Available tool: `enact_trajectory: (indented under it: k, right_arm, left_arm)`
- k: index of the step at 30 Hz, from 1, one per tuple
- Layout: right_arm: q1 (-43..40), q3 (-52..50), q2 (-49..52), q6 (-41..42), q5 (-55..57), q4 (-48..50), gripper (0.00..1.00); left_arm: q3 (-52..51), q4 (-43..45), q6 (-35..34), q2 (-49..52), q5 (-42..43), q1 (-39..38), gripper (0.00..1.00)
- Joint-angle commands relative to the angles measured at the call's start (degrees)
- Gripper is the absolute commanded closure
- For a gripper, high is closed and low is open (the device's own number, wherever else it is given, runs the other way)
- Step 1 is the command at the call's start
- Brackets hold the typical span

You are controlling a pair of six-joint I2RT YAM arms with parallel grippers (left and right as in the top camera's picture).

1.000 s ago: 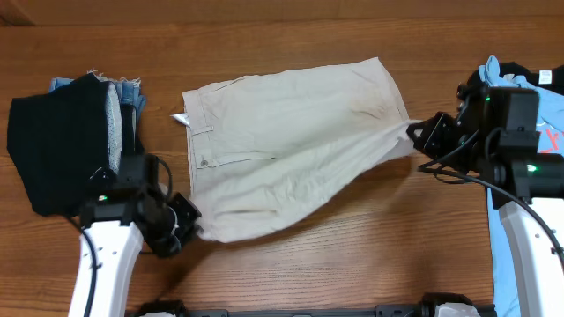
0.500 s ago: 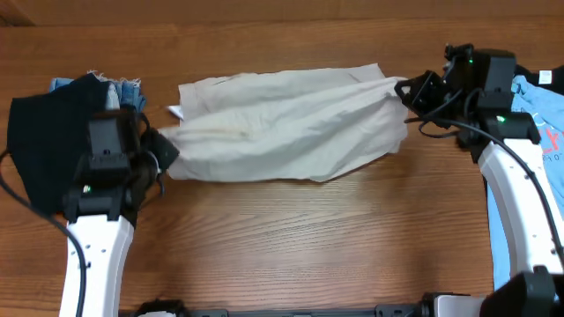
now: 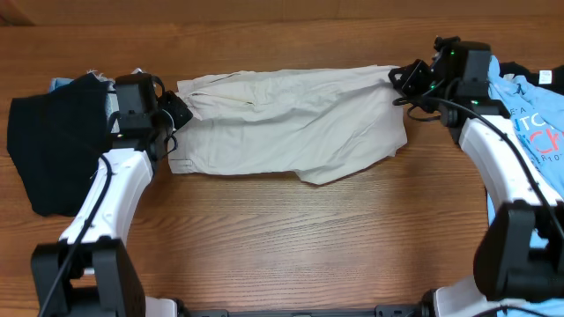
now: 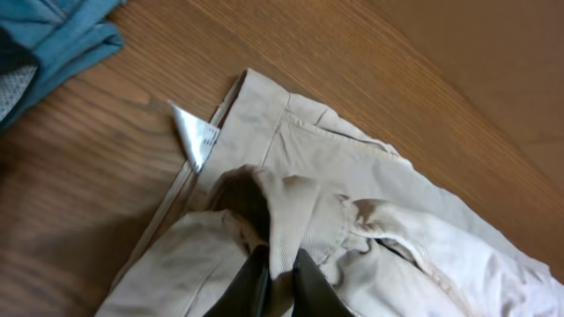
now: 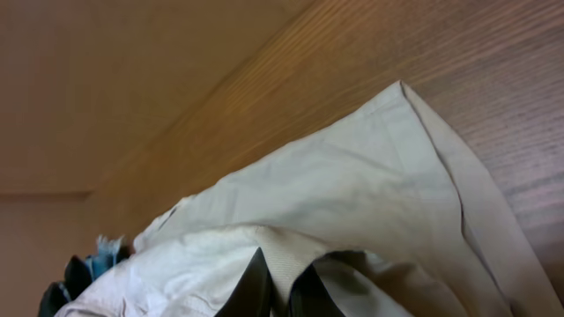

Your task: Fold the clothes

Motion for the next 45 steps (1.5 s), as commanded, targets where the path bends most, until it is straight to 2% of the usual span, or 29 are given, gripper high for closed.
enact_trajectory:
  k: [1,7,8,9,10,11,12,14,17,20,21,22,24,25,26,28,29,30,33,39,45]
  right_arm:
    - [-0.2,1.4,4.1,0.7,1.9,4.4,0.96]
    - [0.0,1.4,6.7,0.7,2.6,9.4,0.96]
    - [0.0,1.4,6.7,0.7,3.5,9.8,0.88]
    - [0.0,1.4,6.7,0.6,4.2,10.1,0.72]
    - [-0.1,1.4,6.7,0.4,4.8,10.1,0.67]
    - [-1.9,1.4,6.7,-2.1,4.9,8.6,0.62]
    - [-2.9,1.4,6.7,-2.8,4.9,7.4,0.6]
    - [-4.7,1.4,6.7,-2.8,2.8,5.6,0.58]
    - [-8.6,1.4,6.7,-2.8,-11.9,2.8,0.57]
    - [-9.4,1.4,6.7,-4.7,-22.6,-0.6,0.64]
    - [-8.6,1.4,6.7,-6.6,-24.1,-1.5,0.64]
    - [-7.7,1.4,6.7,-8.0,-24.1,-2.1,0.63]
    - [-5.7,1.4,6.7,-10.3,-22.9,-3.0,0.63]
    - [-4.5,1.4,6.7,-10.4,-20.4,-3.9,0.65]
    - [-3.3,1.4,6.7,-10.4,-17.8,-4.6,0.69]
    - [-0.5,1.4,6.7,-10.3,-8.0,-6.2,0.7]
    - [0.5,1.4,6.7,-10.1,-3.5,-6.4,0.64]
    - [2.3,1.4,6.7,-10.1,3.2,-6.0,0.45]
    - [3.1,1.4,6.8,-8.7,9.1,-4.0,0.43]
    - [3.1,1.4,10.6,-5.8,12.0,6.7,0.4]
    - [2.0,1.4,18.2,-7.3,12.2,13.5,0.4]
  left_arm:
    - [1.2,3.0,1.5,3.6,0.7,0.1,0.84]
    - [1.2,8.2,-2.7,8.7,0.4,0.1,0.76]
    - [1.2,9.7,-3.1,9.1,0.4,0.1,0.71]
    - [1.2,11.0,-3.1,9.2,0.3,0.2,0.6]
    - [1.7,12.4,-3.1,9.2,0.6,0.6,0.42]
    - [5.3,11.6,-1.8,8.7,3.0,2.8,0.28]
    - [7.3,10.4,-1.0,8.5,4.6,3.8,0.27]
    - [11.9,6.5,2.4,8.4,9.5,5.7,0.26]
    - [18.6,-4.9,10.3,8.4,15.3,6.4,0.28]
    - [19.5,-13.7,20.3,8.5,18.4,4.1,0.49]
    - [19.2,-16.2,24.3,8.8,17.7,2.8,0.5]
    - [18.7,-17.9,26.3,9.1,16.3,1.6,0.48]
    - [17.9,-19.0,28.8,10.3,15.8,-0.8,0.34]
    - [17.9,-19.0,29.9,11.1,15.8,-1.7,0.34]
    - [17.9,-18.7,30.6,12.6,15.5,-2.8,0.34]
    - [17.9,-18.0,30.6,15.5,15.0,-4.0,0.36]
    - [17.9,-17.9,29.9,16.8,15.0,-4.2,0.38]
    - [17.9,-17.1,28.5,18.8,15.2,-4.1,0.36]
    - [17.9,-14.9,26.6,19.6,15.8,-3.7,0.34]
    - [21.8,-13.0,25.3,19.4,23.4,-2.1,0.31]
    - [23.9,-13.2,24.5,19.3,28.4,0.3,0.28]
